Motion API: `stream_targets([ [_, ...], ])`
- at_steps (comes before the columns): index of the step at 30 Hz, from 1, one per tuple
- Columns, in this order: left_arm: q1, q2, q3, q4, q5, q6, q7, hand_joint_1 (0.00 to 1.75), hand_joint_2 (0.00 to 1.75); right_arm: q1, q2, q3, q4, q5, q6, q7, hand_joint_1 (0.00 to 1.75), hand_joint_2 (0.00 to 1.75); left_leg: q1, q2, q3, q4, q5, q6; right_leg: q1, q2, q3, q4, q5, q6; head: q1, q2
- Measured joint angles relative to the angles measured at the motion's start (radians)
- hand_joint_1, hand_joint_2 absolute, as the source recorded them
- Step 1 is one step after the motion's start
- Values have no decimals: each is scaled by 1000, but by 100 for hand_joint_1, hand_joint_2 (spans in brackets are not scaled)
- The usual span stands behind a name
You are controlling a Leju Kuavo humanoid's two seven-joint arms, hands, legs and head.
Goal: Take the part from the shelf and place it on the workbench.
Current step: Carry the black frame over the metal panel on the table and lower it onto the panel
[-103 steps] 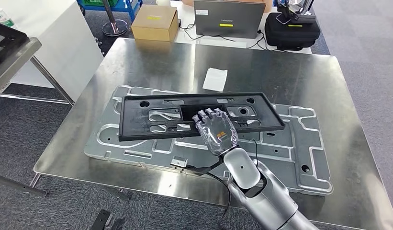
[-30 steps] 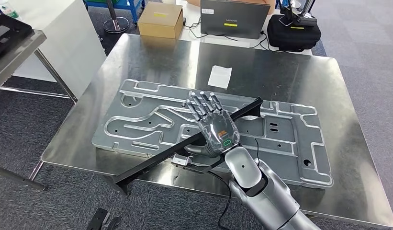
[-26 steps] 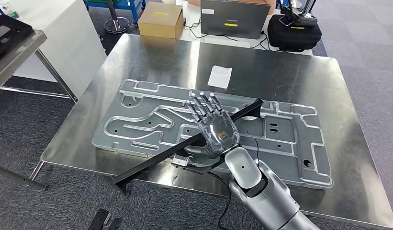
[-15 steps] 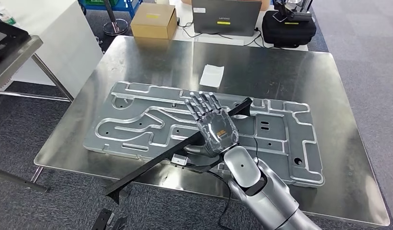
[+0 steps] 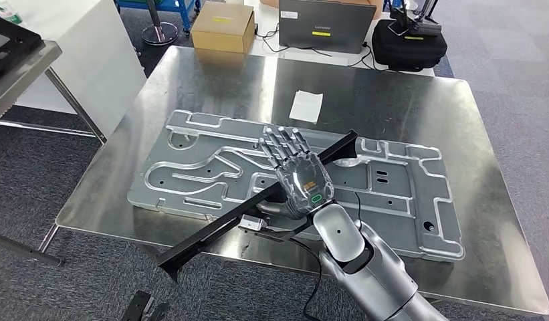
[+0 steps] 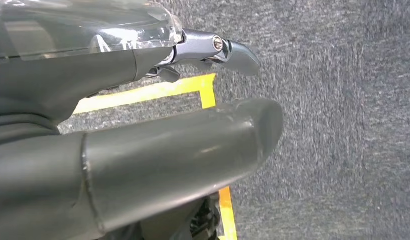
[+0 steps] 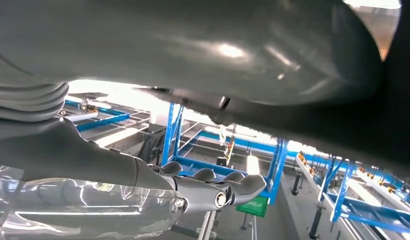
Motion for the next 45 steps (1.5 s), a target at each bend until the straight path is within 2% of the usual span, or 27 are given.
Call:
stream_targets([
  [1, 1, 0, 0, 0, 0, 0, 0, 0, 0, 2, 0, 0, 0, 0, 0, 0, 0, 0, -1, 0, 3, 0, -2, 1, -1, 0, -25, 42, -6, 1, 0, 0],
  [2, 1, 0, 0, 0, 0, 0, 0, 0, 0, 4, -1, 0, 0, 0, 0, 0, 0, 0, -2, -1, 7, 0, -5, 0, -1, 0, -31, 47, 7, 0, 0, 0],
  [4, 1, 0, 0, 0, 0, 0, 0, 0, 0, 4, -1, 0, 0, 0, 0, 0, 0, 0, -3, -2, 23, 0, -14, -4, -1, 0, 17, -57, 81, -8, 0, 0],
  [6, 1, -2, 0, 0, 0, 0, 0, 0, 0, 2, -1, 0, 0, 0, 0, 0, 0, 0, -5, -3, 37, 0, -26, -13, 5, -2, 83, -188, 125, -21, 1, 0],
  [9, 0, -3, 0, 0, 0, 0, 0, 0, 0, 0, 0, 0, 0, 0, 0, 0, 0, 0, -7, -2, 47, -8, -39, -31, 12, -3, 113, -243, 111, -35, 1, 0],
  [11, -1, -2, -1, -1, 0, 0, -1, 0, 0, 0, 1, 0, -3, 0, -1, 0, 0, 0, -7, -1, 55, -3, -48, -42, 5, -1, 132, -255, 103, -45, 0, 0],
  [13, -4, -2, -1, -2, 0, 0, -2, 0, 0, -2, 2, 0, -6, 0, -1, 0, 0, 0, -5, 0, 22, 74, -74, -50, -1, -3, 160, -267, 91, -54, -3, 0],
  [15, -2, -2, -1, -2, 0, 0, -2, 0, 0, -1, 3, 1, -6, 0, -1, 0, 0, 0, -5, 0, -68, 216, -109, -56, 0, -4, 185, -268, 71, -60, -6, 0],
  [16, 1, -2, -1, -2, 0, 0, -1, 0, 0, 2, 3, 1, -6, 0, -1, 0, 0, 0, -5, 0, -113, 269, -110, -59, 0, -3, 199, -268, 58, -60, -7, 0],
  [17, 4, -2, -1, -2, 0, 0, -1, 0, 0, 4, 3, 1, -6, 0, -1, 0, 0, 0, -5, 0, -143, 287, -88, -60, 0, -1, 216, -268, 44, -59, -7, 0],
  [18, 7, -1, -1, -2, 0, 0, -1, 0, 0, 6, 3, 1, -6, 0, -1, 0, 0, 0, -4, 0, -154, 263, -43, -60, 0, 0, 236, -268, 29, -57, -7, 0],
  [20, 9, 0, -1, -2, 0, 0, -1, 0, 0, 7, 3, 1, -5, 0, -1, 0, 0, 0, -5, 1, -133, 142, 67, -55, 0, 1, 277, -271, -4, -51, -6, 0],
  [21, 10, 0, -1, -2, 0, 0, -1, 0, 0, 7, 3, 1, -5, 0, -1, 0, 0, 0, -8, 1, -116, 93, 97, -51, 1, 2, 293, -272, -18, -46, -5, 0],
  [22, 11, 0, -1, -2, 0, 0, -1, 0, 0, 7, 3, 1, -5, 0, -1, 0, 0, 0, -10, 1, -98, 59, 100, -45, 2, 2, 304, -275, -29, -40, -5, 0],
  [23, 10, 1, -1, -2, 0, 0, 0, 0, 0, 7, 3, 1, -6, 0, -1, 0, 0, 0, -13, 1, -87, 48, 82, -38, 3, 2, 310, -278, -36, -33, -5, 0],
  [26, 8, 1, -2, -3, 0, 0, 0, 0, 0, 4, 4, 1, -10, 0, -2, 0, 0, 0, -11, 0, -56, 19, 45, -16, 4, 2, 293, -234, -19, -17, -6, 0],
  [28, 7, 0, -2, -3, 0, 0, 0, 0, 0, 1, 6, 1, -11, 0, -3, 0, 0, 0, -6, -1, -29, 4, 37, -7, 3, 1, 230, -129, -5, -8, -3, 0],
  [30, 7, 1, -2, -3, 0, 0, 0, 0, 0, 2, 4, 1, -10, 0, -3, 0, 0, 0, -5, -2, -3, -7, 21, -2, 0, 0, 136, -17, -45, -1, -1, 0],
  [32, 8, 1, -2, -3, 0, 0, 0, 0, 0, 5, 3, 1, -8, 0, -3, 0, 0, 0, -5, -5, 24, -10, 1, -1, -2, 0, 60, 25, -95, 2, -1, 0],
  [33, 9, 0, -2, -3, 0, 0, 0, 0, 0, 6, 2, 1, -8, 0, -3, 0, 0, 0, -5, -6, 38, -11, -10, -1, -3, 0, 42, 6, -90, 1, -1, 0],
  [34, 10, 0, -2, -3, 0, 0, 0, 0, 0, 6, 2, 1, -8, 0, -3, 0, 0, 0, -5, -8, 54, -11, -22, -3, -4, -1, 36, -37, -56, -2, 0, 0],
  [36, 10, -2, -2, -3, 0, 0, 0, 0, 0, 6, 1, 1, -7, 0, -3, 0, 0, 0, -6, -10, 82, -9, -47, -11, 0, -1, 43, -155, 72, -12, -1, 0],
  [37, 10, -2, -2, -3, 0, 0, 0, 0, 0, 7, 0, 1, -6, 0, -2, 0, 0, 0, -7, -12, 90, -8, -57, -18, 2, -1, 47, -196, 123, -19, -2, 0],
  [38, 9, -3, -2, -3, 0, 0, 0, 0, 0, 8, 0, 1, -5, 0, -2, 0, 0, 0, -8, -13, 95, -7, -66, -24, 5, -1, 48, -219, 155, -25, -2, 0],
  [42, 4, -2, -2, -3, 0, 0, 0, 0, 0, 2, 1, 1, -8, 0, -2, 1, 0, 0, -7, -8, 100, 13, -85, -47, 5, 1, 67, -234, 160, -46, -3, 0],
  [43, 2, -2, -2, -3, 0, 0, 0, 0, 0, 0, 2, 1, -9, 0, -2, 0, 0, 0, -6, -5, 85, 48, -102, -51, 3, 0, 74, -240, 159, -49, -5, 0],
  [45, -1, -3, -2, -3, -1, 0, 0, 0, 0, -2, 2, 1, -8, 0, -2, 0, 0, 0, -5, -3, 22, 169, -157, -59, 3, -1, 82, -243, 156, -56, -8, 0],
])
